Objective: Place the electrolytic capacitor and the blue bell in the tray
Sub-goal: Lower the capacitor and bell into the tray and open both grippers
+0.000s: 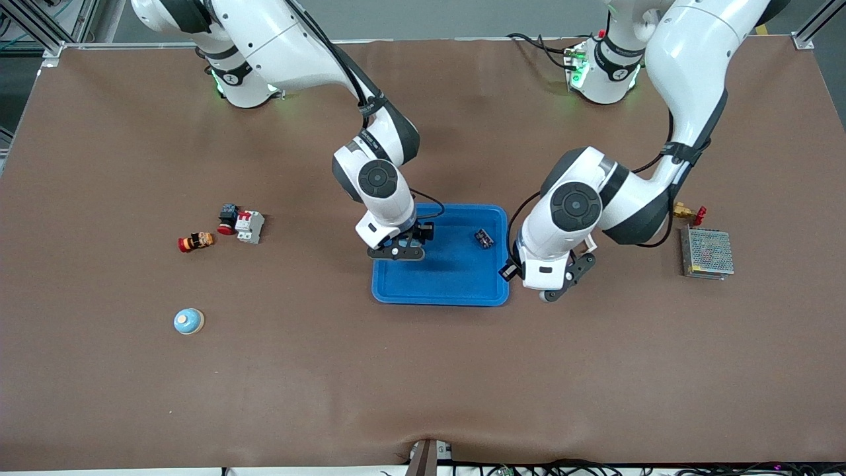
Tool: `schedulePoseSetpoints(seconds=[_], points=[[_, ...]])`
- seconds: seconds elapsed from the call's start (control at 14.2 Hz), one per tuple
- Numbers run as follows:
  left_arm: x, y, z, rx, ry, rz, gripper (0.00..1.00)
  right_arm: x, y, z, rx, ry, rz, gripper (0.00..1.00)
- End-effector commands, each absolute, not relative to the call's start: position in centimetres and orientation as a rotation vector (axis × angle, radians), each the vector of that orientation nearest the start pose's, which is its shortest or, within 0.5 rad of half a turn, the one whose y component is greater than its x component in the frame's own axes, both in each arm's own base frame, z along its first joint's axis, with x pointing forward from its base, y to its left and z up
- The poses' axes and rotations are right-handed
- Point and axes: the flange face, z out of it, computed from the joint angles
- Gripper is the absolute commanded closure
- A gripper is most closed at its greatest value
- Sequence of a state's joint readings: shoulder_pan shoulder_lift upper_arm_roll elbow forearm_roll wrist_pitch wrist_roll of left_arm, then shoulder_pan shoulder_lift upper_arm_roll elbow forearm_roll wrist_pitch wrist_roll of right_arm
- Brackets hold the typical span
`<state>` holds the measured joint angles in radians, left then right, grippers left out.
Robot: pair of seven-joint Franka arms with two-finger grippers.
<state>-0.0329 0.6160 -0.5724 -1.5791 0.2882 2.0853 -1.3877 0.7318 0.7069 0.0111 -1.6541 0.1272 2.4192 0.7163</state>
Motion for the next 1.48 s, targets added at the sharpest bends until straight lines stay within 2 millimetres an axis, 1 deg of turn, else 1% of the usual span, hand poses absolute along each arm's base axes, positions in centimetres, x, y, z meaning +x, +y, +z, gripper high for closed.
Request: schedulePoseSetpoints(seconds=[0.0,0.14,0.28,0.42,0.64,0.71,0.85,0.99,1.2,1.27,1.34,1.41], points=[[60.8,-35.0,31.8,-2.942,-1.182,0.102,1.00,50.2,46.6,20.8,-3.034,0.119,0.007,0.40],[60.5,-36.5,30.6,-2.928,-1.227,0.121,1.00,50.1,46.7,20.8,-3.034,0.115,0.007,0.40],[60.0,-37.6,29.0,-2.899,-1.241,0.120,1.00,49.8,47.0,20.7,-3.036,0.108,0.009,0.40],[59.7,-38.9,27.2,-2.873,-1.236,0.091,1.00,49.8,47.0,20.6,-3.037,0.104,0.008,0.40],[59.5,-39.7,23.6,-2.869,-1.307,0.097,1.00,49.7,47.2,20.3,-3.035,0.098,-0.001,0.39],[59.3,-40.3,23.0,-2.872,-1.318,0.100,1.00,49.5,47.4,20.2,-3.033,0.094,-0.005,0.39],[58.9,-40.6,21.8,-2.864,-1.314,0.118,1.00,49.5,47.4,20.0,-3.033,0.092,-0.005,0.37],[58.6,-40.5,19.9,-2.848,-1.307,0.148,1.00,49.2,47.6,19.8,-3.034,0.085,-0.005,0.37],[58.6,-40.3,19.5,-2.846,-1.308,0.154,1.00,49.2,47.7,19.5,-3.035,0.083,-0.006,0.35],[58.7,-40.1,19.3,-2.840,-1.313,0.160,0.87,49.1,47.8,19.5,-3.036,0.079,-0.007,0.34],[58.7,-40.0,19.1,-2.840,-1.311,0.161,0.59,49.1,47.8,19.4,-3.040,0.072,-0.010,0.33],[58.6,-40.2,18.9,-2.845,-1.291,0.159,0.10,49.0,47.8,19.3,-3.043,0.067,-0.011,0.28]])
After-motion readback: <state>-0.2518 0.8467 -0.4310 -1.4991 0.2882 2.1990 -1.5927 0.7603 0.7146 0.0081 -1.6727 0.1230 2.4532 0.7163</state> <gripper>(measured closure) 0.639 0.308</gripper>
